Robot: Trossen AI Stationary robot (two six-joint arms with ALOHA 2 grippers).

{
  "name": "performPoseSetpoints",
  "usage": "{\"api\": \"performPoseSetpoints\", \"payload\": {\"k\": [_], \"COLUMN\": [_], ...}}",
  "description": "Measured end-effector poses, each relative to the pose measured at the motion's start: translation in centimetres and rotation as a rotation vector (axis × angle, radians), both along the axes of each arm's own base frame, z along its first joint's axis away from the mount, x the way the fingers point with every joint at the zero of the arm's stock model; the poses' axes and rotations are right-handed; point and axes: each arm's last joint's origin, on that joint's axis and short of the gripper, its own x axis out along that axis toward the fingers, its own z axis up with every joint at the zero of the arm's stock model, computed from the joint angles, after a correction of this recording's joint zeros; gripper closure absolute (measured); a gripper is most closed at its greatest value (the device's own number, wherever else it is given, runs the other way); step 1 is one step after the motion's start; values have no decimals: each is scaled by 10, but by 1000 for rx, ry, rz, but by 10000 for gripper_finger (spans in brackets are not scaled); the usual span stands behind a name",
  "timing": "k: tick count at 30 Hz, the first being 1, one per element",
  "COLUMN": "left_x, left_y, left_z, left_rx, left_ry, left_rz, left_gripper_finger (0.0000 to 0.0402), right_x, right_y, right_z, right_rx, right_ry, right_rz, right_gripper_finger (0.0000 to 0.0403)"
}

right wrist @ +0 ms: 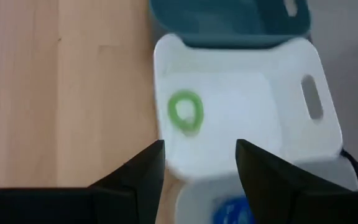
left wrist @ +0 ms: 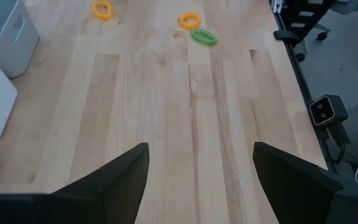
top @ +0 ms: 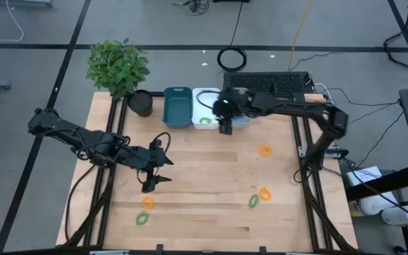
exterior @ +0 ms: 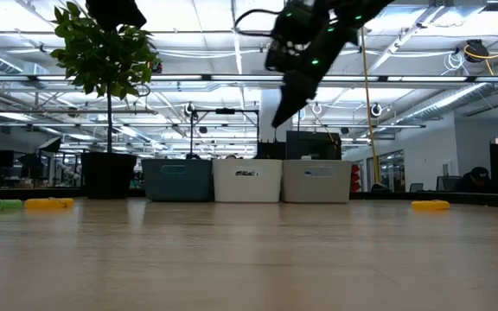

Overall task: Sort spring keychains
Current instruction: Put the green spring keychain in the white bin

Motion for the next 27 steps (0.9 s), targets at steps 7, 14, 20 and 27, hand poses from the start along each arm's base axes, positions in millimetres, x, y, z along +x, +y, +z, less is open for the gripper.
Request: {"api": "performPoseSetpoints", "payload": {"k": [7, 14, 20, 27], "left_x": [0, 4, 5, 5], "left_y": [0, 2, 4, 4], "left_z": [0, 5, 5, 5], "left_rx": [-6, -22, -22, -22], "left_ry": [-5, -56, -56, -57], "left_rz": [4, 16, 25, 25], "left_gripper_finger": [110, 110, 110, 110], "right_x": [-57, -102, -124, -133], "right_y": [43, 86, 122, 165], "right_z": [6, 18, 24, 20], "right_rx": [-23, 67, 124, 214], "right_ry": [28, 62, 110, 153], "right_rz": [-82, -139, -158, -147], "right_gripper_finger": [218, 218, 218, 218]}}
